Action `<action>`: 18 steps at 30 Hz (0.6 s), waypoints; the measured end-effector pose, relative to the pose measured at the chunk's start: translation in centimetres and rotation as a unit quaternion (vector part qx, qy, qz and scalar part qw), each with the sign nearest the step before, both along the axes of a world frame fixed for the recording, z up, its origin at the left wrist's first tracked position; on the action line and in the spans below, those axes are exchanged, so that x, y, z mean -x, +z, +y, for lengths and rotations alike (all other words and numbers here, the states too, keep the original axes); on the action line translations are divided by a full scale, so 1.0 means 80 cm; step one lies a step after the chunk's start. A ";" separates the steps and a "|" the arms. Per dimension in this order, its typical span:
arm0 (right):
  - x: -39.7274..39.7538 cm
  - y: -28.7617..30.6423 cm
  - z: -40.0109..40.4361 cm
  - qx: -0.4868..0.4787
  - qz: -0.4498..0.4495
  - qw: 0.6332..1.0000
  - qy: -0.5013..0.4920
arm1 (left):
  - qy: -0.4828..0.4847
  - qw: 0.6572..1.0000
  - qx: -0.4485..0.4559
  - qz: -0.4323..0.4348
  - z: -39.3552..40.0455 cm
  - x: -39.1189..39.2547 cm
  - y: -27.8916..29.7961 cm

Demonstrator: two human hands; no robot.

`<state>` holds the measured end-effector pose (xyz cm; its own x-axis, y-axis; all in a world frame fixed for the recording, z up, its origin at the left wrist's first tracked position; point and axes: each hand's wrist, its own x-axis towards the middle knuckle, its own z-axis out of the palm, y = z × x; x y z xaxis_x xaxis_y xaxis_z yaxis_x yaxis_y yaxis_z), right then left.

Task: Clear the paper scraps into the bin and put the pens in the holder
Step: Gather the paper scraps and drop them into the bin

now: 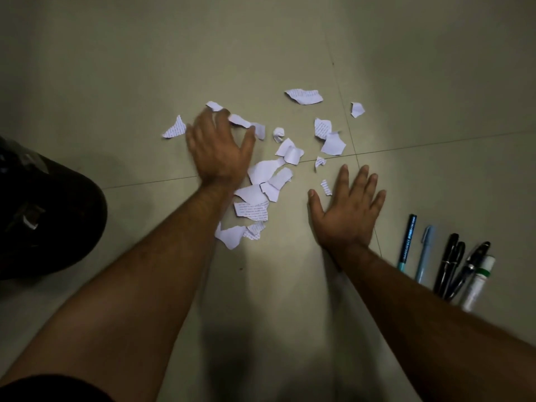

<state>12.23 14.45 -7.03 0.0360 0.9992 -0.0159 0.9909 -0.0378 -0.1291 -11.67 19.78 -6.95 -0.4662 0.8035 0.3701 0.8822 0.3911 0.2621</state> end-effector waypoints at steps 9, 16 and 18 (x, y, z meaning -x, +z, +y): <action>0.001 0.003 0.001 0.012 0.002 1.000 -0.003 | -0.218 0.968 0.084 -0.089 -0.006 -0.061 -0.005; 0.000 0.001 0.001 -0.004 0.005 1.000 -0.002 | -0.293 0.950 0.112 -0.002 0.082 -0.112 0.015; 0.000 0.001 0.001 0.003 0.011 1.000 -0.002 | -0.308 0.934 0.180 0.024 0.101 -0.121 0.007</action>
<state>12.24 14.52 -6.95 0.0391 0.9990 -0.0220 0.9876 -0.0420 -0.1511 -2.01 27.83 -6.39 0.1359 0.9902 0.0325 0.9763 -0.1394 0.1654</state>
